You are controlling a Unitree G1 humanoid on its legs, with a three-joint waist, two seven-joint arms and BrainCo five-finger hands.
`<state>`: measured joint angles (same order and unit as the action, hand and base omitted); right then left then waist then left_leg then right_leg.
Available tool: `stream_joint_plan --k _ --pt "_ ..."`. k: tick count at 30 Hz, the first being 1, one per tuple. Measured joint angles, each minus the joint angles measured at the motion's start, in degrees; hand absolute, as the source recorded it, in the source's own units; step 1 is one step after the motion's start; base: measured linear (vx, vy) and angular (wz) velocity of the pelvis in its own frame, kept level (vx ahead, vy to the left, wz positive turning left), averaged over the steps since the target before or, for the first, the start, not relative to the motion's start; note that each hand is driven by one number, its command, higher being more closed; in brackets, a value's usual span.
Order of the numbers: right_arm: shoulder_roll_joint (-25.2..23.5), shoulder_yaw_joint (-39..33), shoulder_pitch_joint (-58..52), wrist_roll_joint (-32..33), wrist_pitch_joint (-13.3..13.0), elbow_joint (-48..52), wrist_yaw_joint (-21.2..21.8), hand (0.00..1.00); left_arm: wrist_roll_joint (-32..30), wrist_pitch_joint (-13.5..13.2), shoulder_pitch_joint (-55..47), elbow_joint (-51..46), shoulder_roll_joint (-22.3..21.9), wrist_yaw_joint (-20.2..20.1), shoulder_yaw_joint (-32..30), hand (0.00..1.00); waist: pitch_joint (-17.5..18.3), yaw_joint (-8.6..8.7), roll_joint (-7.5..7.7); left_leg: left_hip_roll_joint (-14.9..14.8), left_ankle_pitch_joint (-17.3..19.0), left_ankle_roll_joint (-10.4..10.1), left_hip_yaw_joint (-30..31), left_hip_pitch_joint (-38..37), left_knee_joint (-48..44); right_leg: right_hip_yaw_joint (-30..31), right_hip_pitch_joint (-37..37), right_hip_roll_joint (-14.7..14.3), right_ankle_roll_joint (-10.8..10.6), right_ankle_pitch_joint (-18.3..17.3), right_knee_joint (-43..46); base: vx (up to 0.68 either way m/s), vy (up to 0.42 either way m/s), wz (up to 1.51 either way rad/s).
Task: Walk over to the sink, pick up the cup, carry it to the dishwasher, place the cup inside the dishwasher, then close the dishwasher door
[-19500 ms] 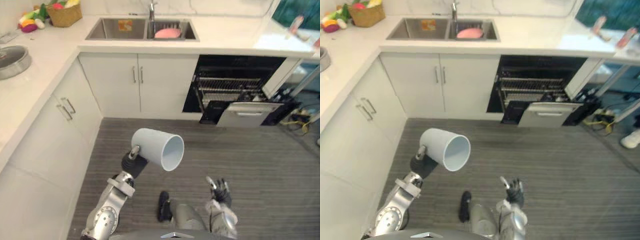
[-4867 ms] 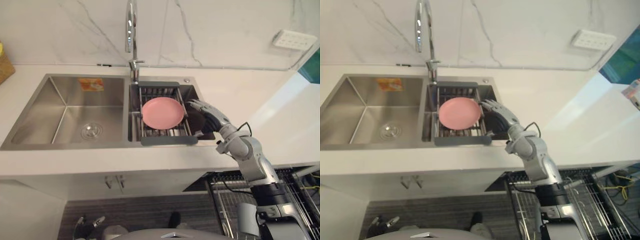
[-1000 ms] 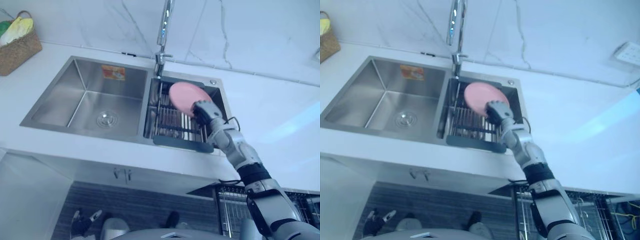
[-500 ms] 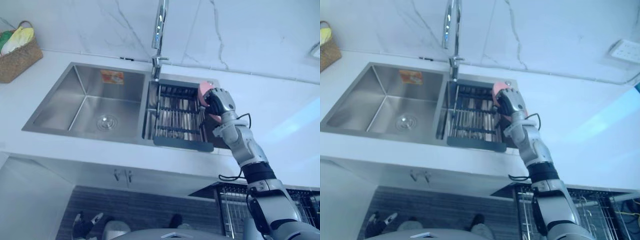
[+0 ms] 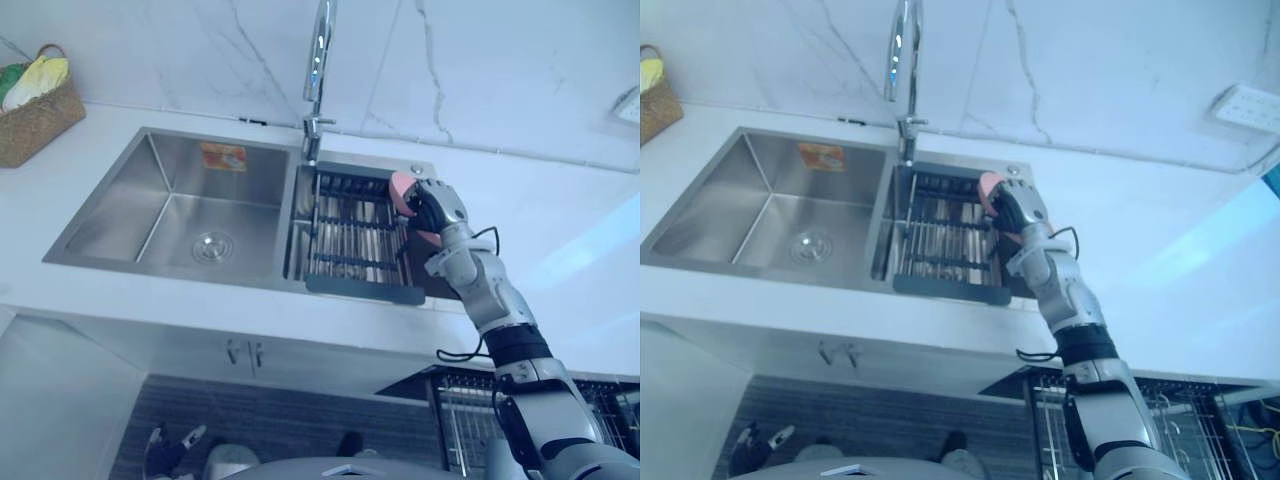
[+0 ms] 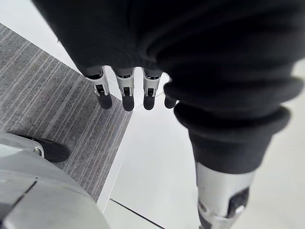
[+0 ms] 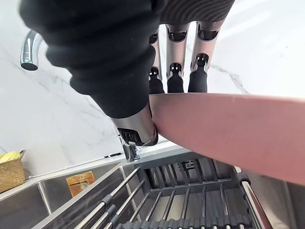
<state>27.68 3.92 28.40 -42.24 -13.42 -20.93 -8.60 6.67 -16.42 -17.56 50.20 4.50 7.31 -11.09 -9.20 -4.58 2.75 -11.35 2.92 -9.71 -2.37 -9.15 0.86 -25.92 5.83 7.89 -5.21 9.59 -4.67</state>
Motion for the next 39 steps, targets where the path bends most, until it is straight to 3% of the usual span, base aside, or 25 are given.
stream_joint_plan --k 14,21,32,39 --pt "0.0 0.5 -1.1 2.4 -6.2 12.1 4.5 1.0 0.0 0.0 0.0 0.0 0.0 0.0 0.0 0.0 0.3 0.09 0.1 0.0 0.0 0.0 -0.8 -0.7 0.2 0.6 0.0 0.0 -0.1 0.0 0.0 -0.01 0.007 -0.01" --pt "-0.1 3.9 -1.2 3.7 -6.6 13.9 6.9 1.0 0.0 -0.4 -0.1 0.2 0.0 0.0 0.0 0.0 0.6 -0.1 0.49 0.0 0.0 0.1 -0.8 -0.6 0.2 0.7 0.1 0.0 -0.1 0.0 0.0 0.0 0.0 0.0" --pt "-0.1 4.4 -2.8 4.7 -6.6 20.1 7.2 1.0 0.0 -0.6 -0.1 2.2 -0.1 0.0 -0.1 0.0 1.0 -0.24 0.7 0.0 0.3 0.4 -0.9 -0.2 -0.7 0.9 0.0 -0.1 0.0 0.0 0.0 0.0 0.0 0.0" --pt "0.0 2.4 -9.4 4.7 -6.0 21.1 7.2 1.0 -2.0 -1.6 -0.2 2.1 0.0 -0.5 0.5 0.0 1.6 0.47 0.63 0.0 1.6 0.3 -5.1 -2.0 -0.8 5.4 -1.2 -0.4 0.1 0.6 0.0 -0.02 0.028 -0.29"
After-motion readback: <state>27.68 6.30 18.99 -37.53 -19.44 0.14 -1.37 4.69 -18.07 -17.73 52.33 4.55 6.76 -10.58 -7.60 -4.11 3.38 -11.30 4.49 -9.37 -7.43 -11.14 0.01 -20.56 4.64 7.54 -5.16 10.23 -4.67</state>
